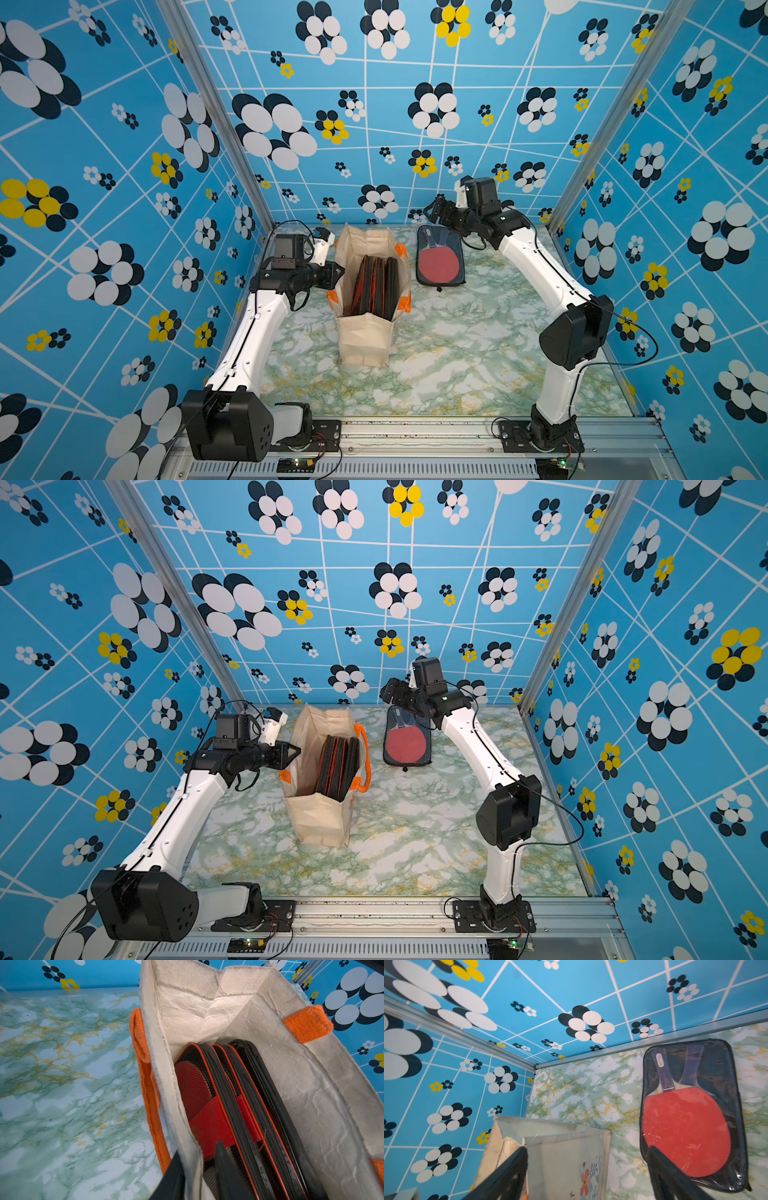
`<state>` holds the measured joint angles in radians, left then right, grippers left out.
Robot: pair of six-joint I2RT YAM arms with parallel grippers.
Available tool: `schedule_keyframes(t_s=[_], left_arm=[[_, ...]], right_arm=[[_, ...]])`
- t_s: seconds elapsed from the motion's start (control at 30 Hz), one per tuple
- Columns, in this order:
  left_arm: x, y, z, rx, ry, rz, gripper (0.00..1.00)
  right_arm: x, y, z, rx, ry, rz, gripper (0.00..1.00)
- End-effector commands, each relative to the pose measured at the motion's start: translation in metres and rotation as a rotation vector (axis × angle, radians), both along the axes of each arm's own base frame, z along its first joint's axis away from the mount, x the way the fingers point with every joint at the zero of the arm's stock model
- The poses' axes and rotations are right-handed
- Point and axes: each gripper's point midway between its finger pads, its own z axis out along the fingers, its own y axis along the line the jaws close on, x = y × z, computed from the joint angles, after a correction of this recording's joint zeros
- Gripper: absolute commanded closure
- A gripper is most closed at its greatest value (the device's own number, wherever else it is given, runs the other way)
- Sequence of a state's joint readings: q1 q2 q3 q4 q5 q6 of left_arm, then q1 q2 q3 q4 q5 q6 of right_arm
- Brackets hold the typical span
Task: Remove the ping pong set from the canvas bag
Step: Pick up the ping pong set from the canvas bag.
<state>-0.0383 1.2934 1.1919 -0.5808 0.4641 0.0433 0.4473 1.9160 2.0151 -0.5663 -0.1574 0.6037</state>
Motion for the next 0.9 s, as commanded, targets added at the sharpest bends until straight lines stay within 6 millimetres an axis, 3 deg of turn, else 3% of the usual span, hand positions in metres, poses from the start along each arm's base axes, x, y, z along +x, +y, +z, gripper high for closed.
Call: schedule_keyframes(t_s=[0.0,0.1,0.47,0.6,0.73,0.87], left_arm=[[-0.003,-0.012,0.004,-0.015,-0.016,-0.051,0.88],[-0.005,-0.017,0.005,-0.014,-0.025,-0.074,1.00],[-0.009,-0.027,0.006,0.013,-0.040,-0.115,1.00],[-0.008,-0.028,0.009,0.019,-0.052,-0.115,1.00],[-0.007,-0.027,0.012,0.018,-0.057,-0.110,1.00],[-0.007,-0.027,0.015,0.019,-0.062,-0.107,1.00]], right_arm=[[-0.025,0.014,0.015,-0.068,-0.017,0.048,0.10],[-0.039,0.034,0.019,-0.086,-0.024,0.091,0.11],[-0.075,0.081,0.036,-0.103,-0.055,0.208,0.15],[-0.090,0.103,0.037,-0.098,-0.052,0.265,0.24],[-0.104,0.122,0.028,-0.109,-0.028,0.310,0.32],[-0.111,0.139,0.005,-0.127,0.024,0.339,0.44]])
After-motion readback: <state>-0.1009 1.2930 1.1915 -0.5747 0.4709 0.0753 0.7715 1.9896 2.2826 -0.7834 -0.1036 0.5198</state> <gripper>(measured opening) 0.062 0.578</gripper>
